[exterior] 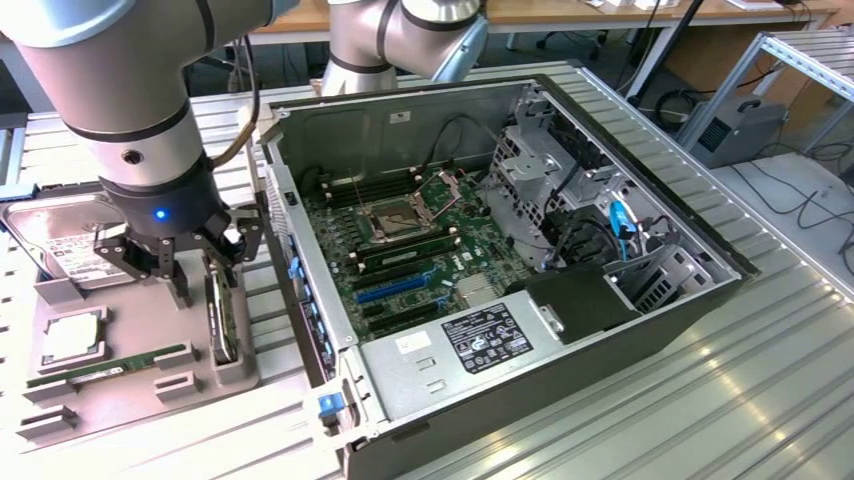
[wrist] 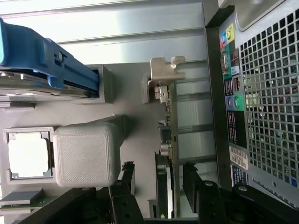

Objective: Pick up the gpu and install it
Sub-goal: 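Pick up the gpu and move the gpu toward the slot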

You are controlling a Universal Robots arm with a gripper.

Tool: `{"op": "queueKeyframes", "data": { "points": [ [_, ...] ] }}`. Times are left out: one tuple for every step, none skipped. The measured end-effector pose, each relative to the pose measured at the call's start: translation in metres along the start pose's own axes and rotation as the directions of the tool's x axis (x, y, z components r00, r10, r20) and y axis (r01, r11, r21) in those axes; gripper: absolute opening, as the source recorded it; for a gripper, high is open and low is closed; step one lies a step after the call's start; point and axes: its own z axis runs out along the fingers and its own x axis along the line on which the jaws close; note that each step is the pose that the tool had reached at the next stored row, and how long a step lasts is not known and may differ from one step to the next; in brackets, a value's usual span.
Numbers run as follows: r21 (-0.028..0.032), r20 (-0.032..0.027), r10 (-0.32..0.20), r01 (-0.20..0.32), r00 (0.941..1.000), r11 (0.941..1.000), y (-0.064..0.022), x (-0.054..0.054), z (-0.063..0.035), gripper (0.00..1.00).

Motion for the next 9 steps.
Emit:
{"op": "queueKeyframes", "data": {
  "points": [
    [0.0004, 0.0000, 0.001, -0.001, 1.0000, 1.0000, 0.0009, 0.0003, 0.0009, 0.54],
    [0.0007, 0.0001, 0.002, -0.002, 1.0000, 1.0000, 0.0018, 0.0006, 0.0019, 0.54],
    [0.0008, 0.0001, 0.002, -0.002, 1.0000, 1.0000, 0.0021, 0.0007, 0.0024, 0.54],
    [0.0009, 0.0001, 0.002, -0.002, 1.0000, 1.0000, 0.0019, 0.0009, 0.0028, 0.54],
    [0.0009, 0.0001, 0.002, -0.002, 1.0000, 1.0000, 0.0019, 0.0011, 0.0032, 0.54],
    [0.0009, 0.0002, 0.002, -0.002, 1.0000, 1.0000, 0.0020, 0.0012, 0.0037, 0.54],
    [0.0009, 0.0001, 0.002, -0.002, 1.0000, 1.0000, 0.0020, 0.0013, 0.0040, 0.54],
    [0.0010, 0.0000, 0.002, -0.002, 1.0000, 1.0000, 0.0020, 0.0013, 0.0042, 0.54],
    [0.0009, 0.0001, 0.002, -0.002, 1.0000, 1.0000, 0.0020, 0.0013, 0.0045, 0.54]
  ]
}}
